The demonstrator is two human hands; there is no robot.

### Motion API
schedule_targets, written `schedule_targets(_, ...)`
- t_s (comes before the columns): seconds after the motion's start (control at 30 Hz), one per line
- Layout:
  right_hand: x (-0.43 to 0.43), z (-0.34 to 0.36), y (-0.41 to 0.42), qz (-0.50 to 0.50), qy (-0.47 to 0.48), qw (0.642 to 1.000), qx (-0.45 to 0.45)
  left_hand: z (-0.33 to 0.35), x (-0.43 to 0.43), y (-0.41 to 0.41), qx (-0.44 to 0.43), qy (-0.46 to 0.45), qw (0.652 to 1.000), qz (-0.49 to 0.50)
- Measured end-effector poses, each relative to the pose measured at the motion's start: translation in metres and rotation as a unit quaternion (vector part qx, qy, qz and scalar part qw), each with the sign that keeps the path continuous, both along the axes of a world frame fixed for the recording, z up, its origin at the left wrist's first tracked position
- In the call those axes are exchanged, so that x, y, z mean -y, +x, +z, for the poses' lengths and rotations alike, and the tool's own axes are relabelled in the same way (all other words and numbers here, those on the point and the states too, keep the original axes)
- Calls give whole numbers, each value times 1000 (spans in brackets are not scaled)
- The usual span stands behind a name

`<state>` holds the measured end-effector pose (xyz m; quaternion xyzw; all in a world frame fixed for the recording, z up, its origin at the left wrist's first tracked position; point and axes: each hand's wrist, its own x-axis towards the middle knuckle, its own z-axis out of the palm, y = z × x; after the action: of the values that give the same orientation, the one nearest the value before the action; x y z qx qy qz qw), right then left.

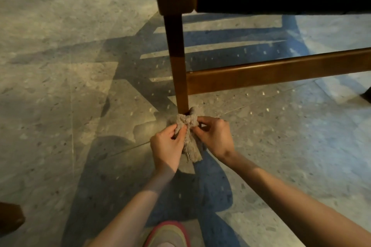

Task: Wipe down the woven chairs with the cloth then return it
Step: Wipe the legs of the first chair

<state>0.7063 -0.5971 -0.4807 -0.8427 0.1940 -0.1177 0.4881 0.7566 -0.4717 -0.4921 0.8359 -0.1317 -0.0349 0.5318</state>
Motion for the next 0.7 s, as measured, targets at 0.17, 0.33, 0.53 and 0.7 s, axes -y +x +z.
schedule_targets(0.17, 29, 21, -29, -13, 31, 999, -23, 18, 20, -24, -36, -77, 995, -43)
schedule_targets(0.33, 92, 44, -69, -85, 48, 994, -48, 36, 91, -38, -123, -65, 979, -152)
schedule_targets(0.53, 159, 83, -118, -191, 128, 968, -104, 88, 185, -45, -247, 60, 906, -338)
schedule_targets(0.7, 199, 144, -159, -182, 145, 947, -221, 159, 246, -77, -412, 253, 787, -383)
